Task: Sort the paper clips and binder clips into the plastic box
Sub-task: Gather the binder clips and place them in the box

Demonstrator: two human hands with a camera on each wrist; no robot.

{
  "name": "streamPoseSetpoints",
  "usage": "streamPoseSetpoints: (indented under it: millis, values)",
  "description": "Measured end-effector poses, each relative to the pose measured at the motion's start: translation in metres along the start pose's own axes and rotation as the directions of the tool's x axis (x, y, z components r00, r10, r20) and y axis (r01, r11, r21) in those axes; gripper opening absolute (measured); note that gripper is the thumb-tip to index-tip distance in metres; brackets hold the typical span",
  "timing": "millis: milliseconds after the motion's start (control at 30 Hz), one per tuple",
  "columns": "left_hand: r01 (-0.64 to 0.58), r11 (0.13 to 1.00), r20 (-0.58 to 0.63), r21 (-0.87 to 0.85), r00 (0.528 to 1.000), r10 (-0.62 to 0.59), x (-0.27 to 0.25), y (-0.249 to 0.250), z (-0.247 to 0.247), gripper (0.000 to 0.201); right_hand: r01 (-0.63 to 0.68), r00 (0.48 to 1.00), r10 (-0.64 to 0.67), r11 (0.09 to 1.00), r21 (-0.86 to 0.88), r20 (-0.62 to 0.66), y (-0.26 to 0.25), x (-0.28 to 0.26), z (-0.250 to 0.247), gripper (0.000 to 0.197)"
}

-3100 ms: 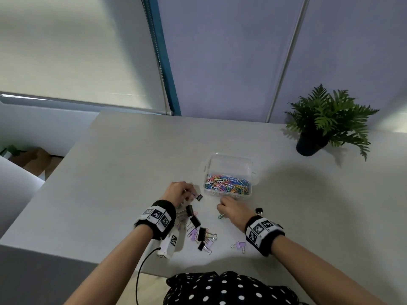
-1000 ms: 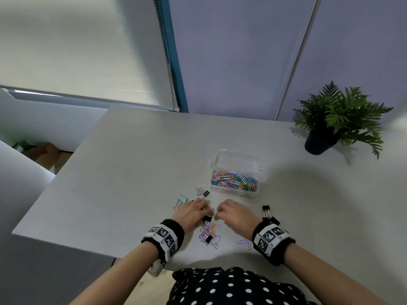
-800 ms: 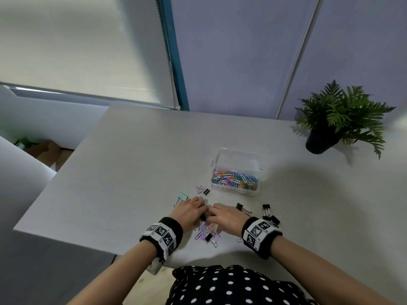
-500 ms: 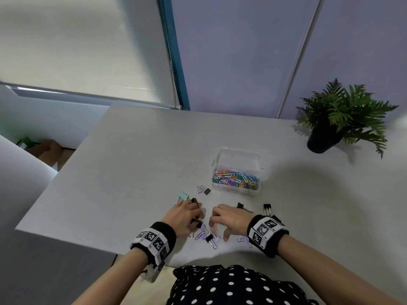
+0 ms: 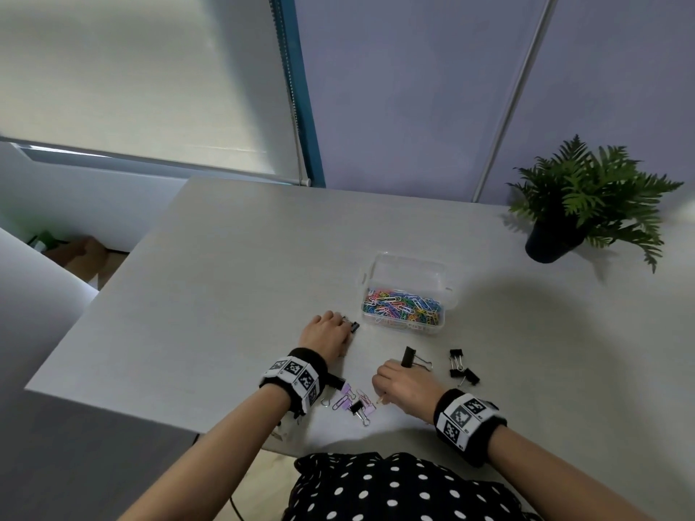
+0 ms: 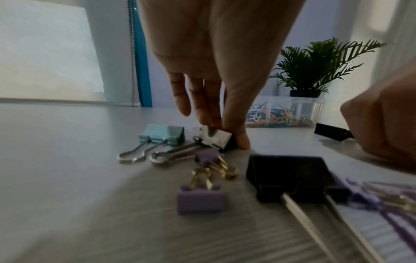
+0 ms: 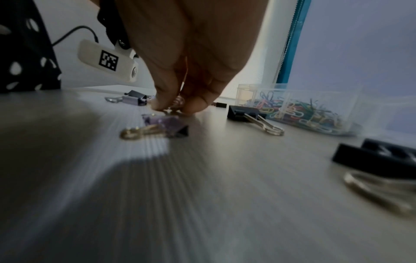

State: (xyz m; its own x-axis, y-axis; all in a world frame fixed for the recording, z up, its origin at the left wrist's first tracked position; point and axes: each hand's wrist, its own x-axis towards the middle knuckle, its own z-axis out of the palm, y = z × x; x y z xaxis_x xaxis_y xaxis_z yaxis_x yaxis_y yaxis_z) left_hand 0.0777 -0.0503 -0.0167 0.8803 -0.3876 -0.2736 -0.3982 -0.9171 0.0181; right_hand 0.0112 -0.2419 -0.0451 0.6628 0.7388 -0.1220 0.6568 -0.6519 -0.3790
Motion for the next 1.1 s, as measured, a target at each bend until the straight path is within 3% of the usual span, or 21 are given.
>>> streamPoseSetpoints:
  millis: [167, 267, 333, 433, 467, 533, 633, 700, 767, 833, 933, 1000, 1100]
  values:
    - [-0.012, 0.999, 0.064, 0.037, 0.998, 0.010, 0.003, 0.002, -0.001, 0.030, -0.023, 0.998, 0.023, 1.000, 0.003, -0.060, 0.009, -0.012, 0.003, 0.018]
    - [-0.035, 0.999, 0.074, 0.006, 0.997, 0.035, 0.002, 0.001, -0.005, 0.028, -0.133, 0.990, 0.136, 0.982, 0.134, -0.019, 0.016, -0.017, -0.004, 0.018]
    - [0.007, 0.973, 0.023, -0.229, 1.000, -0.002, 0.000, -0.005, -0.016, 0.018, -0.211, 0.975, 0.223, 0.941, 0.265, -0.017, 0.022, -0.019, -0.015, 0.013]
    - [0.088, 0.775, -0.056, -0.626, 0.986, -0.158, -0.005, -0.030, -0.034, 0.014, -0.266, 0.958, 0.287, 0.898, 0.350, -0.007, 0.026, -0.021, -0.033, 0.013]
    - [0.091, 0.732, -0.076, -0.675, 0.978, -0.192, -0.009, -0.040, -0.038, 0.016, -0.249, 0.965, 0.261, 0.915, 0.316, 0.006, 0.022, -0.020, -0.038, 0.009]
    - [0.095, 0.727, -0.095, -0.680, 0.972, -0.216, -0.019, -0.055, -0.040, 0.018, -0.164, 0.987, 0.159, 0.954, 0.250, 0.038, 0.010, -0.015, -0.042, 0.004]
    - [0.079, 0.810, -0.056, -0.581, 0.989, -0.137, -0.029, -0.051, -0.035, 0.022, -0.078, 0.995, 0.065, 0.977, 0.197, 0.073, -0.010, 0.000, -0.041, 0.010]
    - [-0.001, 0.834, 0.015, -0.552, 1.000, 0.011, -0.038, -0.025, -0.029, 0.020, -0.115, 0.993, 0.113, 0.979, 0.169, 0.022, -0.016, 0.009, -0.042, 0.011]
    - [-0.151, 0.852, 0.055, -0.502, 0.977, 0.205, -0.046, 0.005, -0.020, 0.017, -0.165, 0.986, 0.168, 0.974, 0.155, -0.005, -0.018, 0.010, -0.045, 0.013]
    - [-0.261, 0.873, 0.083, -0.411, 0.944, 0.321, -0.048, 0.025, -0.010, 0.017, -0.121, 0.992, 0.116, 0.988, 0.100, 0.056, -0.016, 0.002, -0.045, 0.018]
    - [-0.258, 0.888, 0.114, -0.379, 0.940, 0.322, -0.042, 0.030, -0.004, 0.017, 0.110, 0.982, -0.093, 0.989, -0.096, 0.167, -0.014, -0.017, -0.037, 0.042]
    - [-0.273, 0.893, 0.154, -0.358, 0.926, 0.345, -0.037, 0.033, -0.002, 0.018, 0.242, 0.961, -0.184, 0.920, -0.308, 0.206, -0.013, -0.027, -0.024, 0.055]
    - [-0.291, 0.891, 0.176, -0.348, 0.913, 0.367, -0.036, 0.039, -0.003, 0.017, 0.298, 0.950, -0.231, 0.874, -0.384, 0.212, -0.010, -0.030, -0.015, 0.058]
